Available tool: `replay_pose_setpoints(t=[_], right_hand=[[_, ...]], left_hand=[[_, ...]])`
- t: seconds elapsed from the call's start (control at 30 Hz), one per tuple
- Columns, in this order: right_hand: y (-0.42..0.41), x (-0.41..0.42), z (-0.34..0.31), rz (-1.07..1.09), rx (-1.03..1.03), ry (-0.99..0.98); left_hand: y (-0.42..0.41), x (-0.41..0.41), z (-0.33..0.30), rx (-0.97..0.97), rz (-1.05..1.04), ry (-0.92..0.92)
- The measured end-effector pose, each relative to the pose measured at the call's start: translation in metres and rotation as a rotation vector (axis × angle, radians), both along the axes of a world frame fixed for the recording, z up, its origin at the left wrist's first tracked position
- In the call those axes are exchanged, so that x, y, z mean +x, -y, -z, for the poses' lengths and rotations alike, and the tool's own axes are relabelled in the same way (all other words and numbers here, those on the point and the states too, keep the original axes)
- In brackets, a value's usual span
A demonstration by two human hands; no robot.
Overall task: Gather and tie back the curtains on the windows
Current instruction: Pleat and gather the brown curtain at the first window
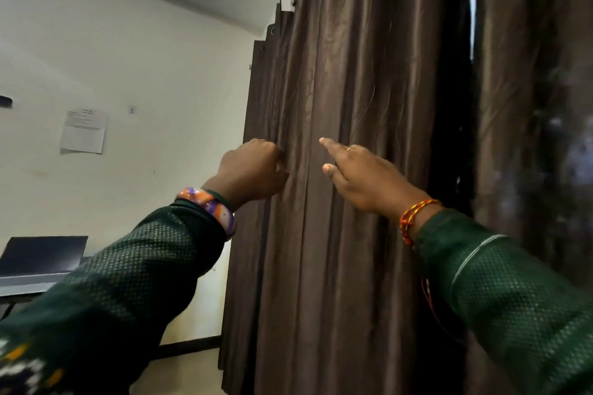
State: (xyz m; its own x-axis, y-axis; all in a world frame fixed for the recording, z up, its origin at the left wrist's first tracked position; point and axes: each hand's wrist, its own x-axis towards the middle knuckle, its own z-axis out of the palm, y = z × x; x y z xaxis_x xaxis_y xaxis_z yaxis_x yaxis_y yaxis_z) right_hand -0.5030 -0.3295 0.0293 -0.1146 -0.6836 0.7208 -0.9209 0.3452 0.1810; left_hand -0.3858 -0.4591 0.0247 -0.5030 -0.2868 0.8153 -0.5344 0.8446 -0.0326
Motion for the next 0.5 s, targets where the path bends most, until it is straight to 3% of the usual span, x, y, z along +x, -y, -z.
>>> replay_pose_setpoints(t=[0.23, 0.5], right_hand=[[0.120, -0.071, 0.014, -0.033, 0.001, 0.008], [0.279, -0.162, 0.001, -0.097, -0.034, 0.008]], left_hand=[[0.113, -0.071, 0.021, 0.033, 0.090, -0.024], [0.277, -0.162, 0.007, 0.070, -0.005, -0.017]])
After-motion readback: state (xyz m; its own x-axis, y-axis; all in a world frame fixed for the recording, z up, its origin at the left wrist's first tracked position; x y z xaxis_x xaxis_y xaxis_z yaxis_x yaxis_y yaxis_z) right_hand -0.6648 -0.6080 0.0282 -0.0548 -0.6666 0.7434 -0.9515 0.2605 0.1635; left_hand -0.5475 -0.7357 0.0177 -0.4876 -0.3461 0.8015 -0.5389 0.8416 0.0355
